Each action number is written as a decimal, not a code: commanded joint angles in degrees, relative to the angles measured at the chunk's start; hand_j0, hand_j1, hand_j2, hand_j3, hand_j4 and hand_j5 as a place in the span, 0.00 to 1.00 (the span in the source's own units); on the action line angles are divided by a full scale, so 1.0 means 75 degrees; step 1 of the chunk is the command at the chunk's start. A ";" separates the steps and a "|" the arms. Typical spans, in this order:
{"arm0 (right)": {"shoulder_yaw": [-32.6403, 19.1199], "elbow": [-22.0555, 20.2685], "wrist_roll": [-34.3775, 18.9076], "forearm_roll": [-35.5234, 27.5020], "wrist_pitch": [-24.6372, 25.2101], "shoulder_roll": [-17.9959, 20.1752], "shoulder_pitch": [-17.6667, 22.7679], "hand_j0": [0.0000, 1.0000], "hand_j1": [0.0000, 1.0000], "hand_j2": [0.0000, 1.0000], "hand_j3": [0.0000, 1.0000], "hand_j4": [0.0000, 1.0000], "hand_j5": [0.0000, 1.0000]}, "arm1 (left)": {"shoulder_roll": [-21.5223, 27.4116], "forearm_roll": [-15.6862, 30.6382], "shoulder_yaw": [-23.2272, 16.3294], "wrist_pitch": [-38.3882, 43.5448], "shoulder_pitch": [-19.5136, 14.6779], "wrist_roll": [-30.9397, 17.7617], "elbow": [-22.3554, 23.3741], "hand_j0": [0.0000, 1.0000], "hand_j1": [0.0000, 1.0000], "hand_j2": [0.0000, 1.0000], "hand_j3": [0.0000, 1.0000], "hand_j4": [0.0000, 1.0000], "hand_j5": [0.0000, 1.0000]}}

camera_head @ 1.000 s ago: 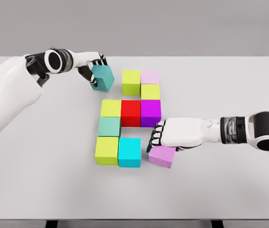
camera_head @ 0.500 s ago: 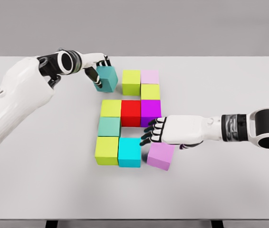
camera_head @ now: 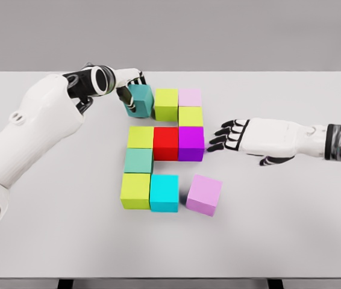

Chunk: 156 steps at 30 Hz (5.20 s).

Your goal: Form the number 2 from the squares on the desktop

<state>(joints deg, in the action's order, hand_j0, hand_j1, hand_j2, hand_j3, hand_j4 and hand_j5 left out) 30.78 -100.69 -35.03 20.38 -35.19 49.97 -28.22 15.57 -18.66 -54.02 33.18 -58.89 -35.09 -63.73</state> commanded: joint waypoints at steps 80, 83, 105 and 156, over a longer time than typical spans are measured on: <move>0.2740 -0.0028 0.0005 -0.0010 0.0025 0.0568 -0.1218 1.00 1.00 1.00 1.00 1.00 1.00 | -0.0025 0.0051 -0.0052 -0.0064 0.0188 0.0390 -0.0116 1.00 1.00 1.00 1.00 1.00 1.00; 0.2740 -0.0028 0.0005 0.0002 0.0025 0.0580 -0.1230 1.00 1.00 1.00 1.00 1.00 1.00 | -0.0001 0.0051 -0.0052 -0.0064 0.0188 0.0378 -0.0140 1.00 1.00 1.00 1.00 1.00 1.00; 0.2717 -0.0028 0.0005 -0.0033 0.0025 0.0568 -0.1382 1.00 1.00 1.00 1.00 1.00 1.00 | 0.5718 0.1856 -0.1106 -0.9091 -0.0281 0.0284 -0.0901 1.00 1.00 1.00 1.00 1.00 1.00; 0.0585 0.0277 0.0005 -0.1404 0.0025 0.1154 -0.1406 1.00 1.00 1.00 1.00 1.00 1.00 | 0.2635 0.0976 -0.0872 -0.9091 0.0105 0.0012 0.0470 1.00 1.00 1.00 1.00 1.00 1.00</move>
<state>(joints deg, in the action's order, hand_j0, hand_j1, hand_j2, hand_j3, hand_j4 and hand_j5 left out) 39.09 -99.56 -35.03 13.34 -35.18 56.88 -37.71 35.61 -11.68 -60.61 -35.14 -58.10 -35.01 -60.47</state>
